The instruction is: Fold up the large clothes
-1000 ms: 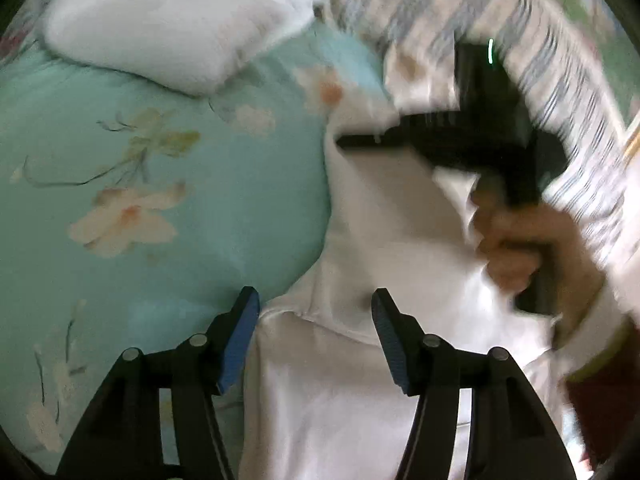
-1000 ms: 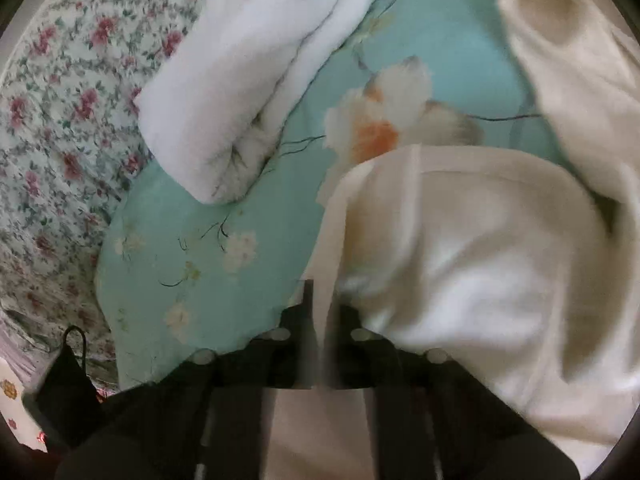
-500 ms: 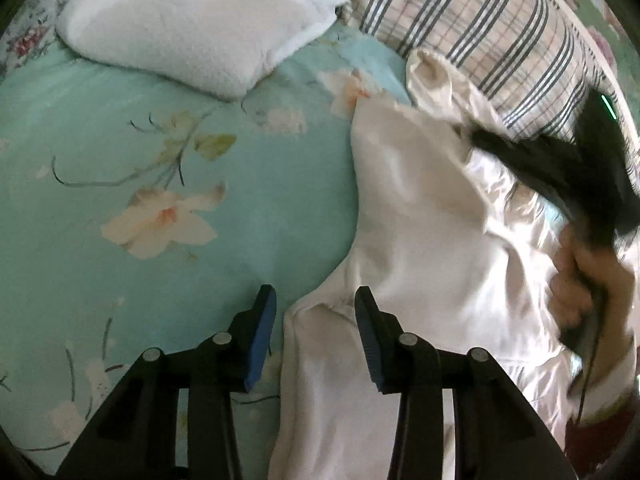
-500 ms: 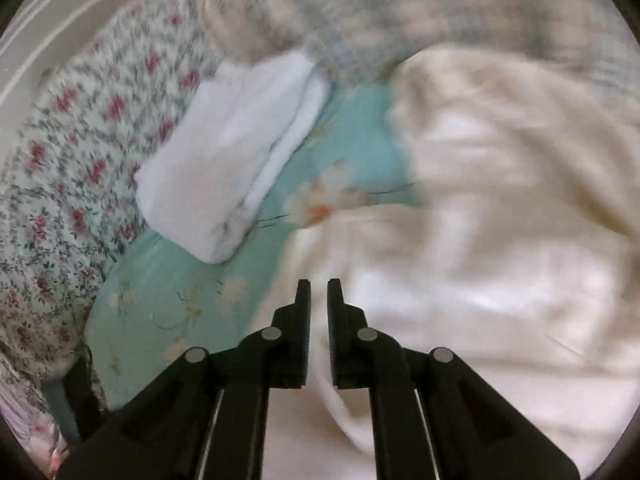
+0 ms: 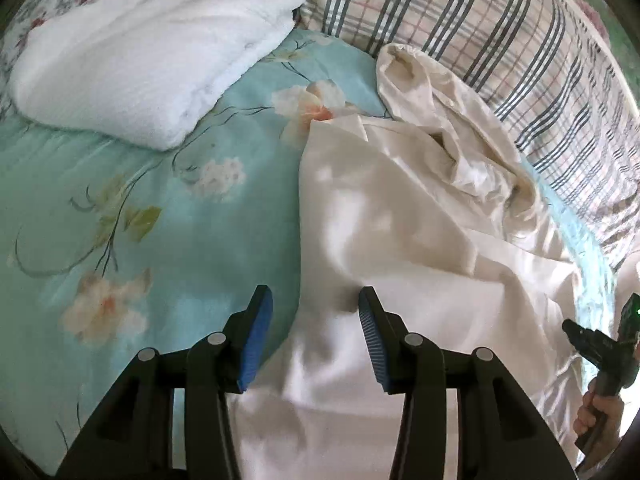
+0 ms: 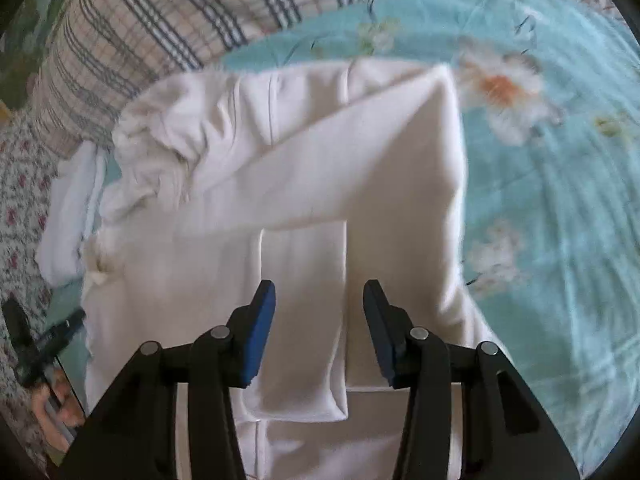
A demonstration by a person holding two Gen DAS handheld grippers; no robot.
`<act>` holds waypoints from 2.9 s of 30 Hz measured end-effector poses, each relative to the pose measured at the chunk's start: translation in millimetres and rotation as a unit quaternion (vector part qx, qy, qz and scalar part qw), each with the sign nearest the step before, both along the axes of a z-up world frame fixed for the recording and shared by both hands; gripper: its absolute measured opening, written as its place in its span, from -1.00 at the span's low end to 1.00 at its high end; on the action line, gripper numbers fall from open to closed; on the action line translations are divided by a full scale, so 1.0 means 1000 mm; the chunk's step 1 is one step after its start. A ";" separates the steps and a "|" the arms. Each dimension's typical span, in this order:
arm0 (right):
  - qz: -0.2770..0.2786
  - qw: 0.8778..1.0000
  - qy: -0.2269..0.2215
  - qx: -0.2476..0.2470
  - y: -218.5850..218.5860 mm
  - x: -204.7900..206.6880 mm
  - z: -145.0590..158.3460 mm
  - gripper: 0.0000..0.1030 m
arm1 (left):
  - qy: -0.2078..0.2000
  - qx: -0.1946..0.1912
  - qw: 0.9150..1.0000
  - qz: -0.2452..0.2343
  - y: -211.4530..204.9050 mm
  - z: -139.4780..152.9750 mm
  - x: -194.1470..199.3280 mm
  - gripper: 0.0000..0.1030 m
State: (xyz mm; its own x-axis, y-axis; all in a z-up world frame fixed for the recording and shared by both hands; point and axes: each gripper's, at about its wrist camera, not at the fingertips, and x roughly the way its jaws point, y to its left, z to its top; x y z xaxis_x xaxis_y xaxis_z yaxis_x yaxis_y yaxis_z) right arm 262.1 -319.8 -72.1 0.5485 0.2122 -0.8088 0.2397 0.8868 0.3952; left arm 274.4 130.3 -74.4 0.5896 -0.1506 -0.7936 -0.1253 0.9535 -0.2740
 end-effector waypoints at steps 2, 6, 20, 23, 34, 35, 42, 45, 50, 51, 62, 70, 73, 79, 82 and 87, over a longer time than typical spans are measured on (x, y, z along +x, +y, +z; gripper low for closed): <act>0.017 0.999 0.017 -0.021 0.011 0.012 -0.007 -0.16 | 0.007 0.009 1.000 0.000 -0.003 -0.005 0.011 -0.12; 0.019 1.000 -0.011 0.000 0.020 0.017 0.005 -0.93 | 0.022 0.017 1.000 0.005 -0.004 -0.015 0.026 -0.12; -0.097 0.990 -0.046 -0.094 -0.008 -0.037 0.032 -0.90 | 0.024 0.054 0.998 0.004 -0.022 -0.025 0.028 0.09; -0.050 0.993 -0.090 -0.058 0.008 -0.038 0.044 -0.86 | 0.020 0.058 0.998 0.008 -0.021 -0.025 0.027 0.09; -0.006 0.999 -0.021 0.040 0.005 -0.021 0.004 -0.54 | 0.011 0.056 0.998 0.012 -0.015 -0.020 0.015 0.08; 0.001 0.998 -0.034 0.044 0.005 -0.021 0.013 -0.32 | 0.010 0.036 0.999 0.008 -0.014 -0.017 0.015 0.08; 0.040 0.994 -0.092 0.048 0.017 0.027 0.047 -0.17 | -0.015 -0.080 0.996 -0.031 -0.024 0.017 0.037 0.10; 0.058 0.991 -0.118 0.036 0.024 0.056 0.061 -0.17 | -0.019 -0.103 0.994 -0.031 -0.028 0.025 0.067 0.10; 0.107 0.982 -0.154 0.002 0.053 0.126 0.083 -0.17 | -0.018 -0.099 0.995 -0.020 -0.023 0.032 0.143 0.10; 0.113 0.980 -0.162 -0.003 0.058 0.140 0.088 -0.17 | -0.015 -0.099 0.995 -0.019 -0.021 0.030 0.158 0.10; 0.190 0.965 -0.123 -0.130 0.122 0.282 0.068 -0.35 | -0.024 -0.056 0.997 -0.045 -0.039 0.012 0.290 0.27; 0.148 0.964 -0.197 -0.095 0.094 0.225 0.110 -0.96 | -0.095 -0.002 0.991 -0.093 -0.069 0.055 0.247 -0.95; 0.142 0.960 -0.229 -0.080 0.077 0.167 0.128 -0.96 | -0.141 -0.001 0.983 -0.116 -0.082 0.077 0.185 -0.95; 0.107 0.966 -0.231 -0.054 0.046 0.047 0.115 -0.96 | -0.178 0.022 0.972 -0.152 -0.119 0.076 0.065 -0.95; 0.076 0.977 -0.195 -0.036 0.030 0.010 0.085 -0.96 | -0.164 0.028 0.972 -0.167 -0.132 0.057 0.027 -0.95; 0.043 0.991 -0.126 0.016 0.011 -0.025 0.037 -0.94 | -0.108 0.034 0.977 -0.182 -0.154 0.018 0.002 -0.95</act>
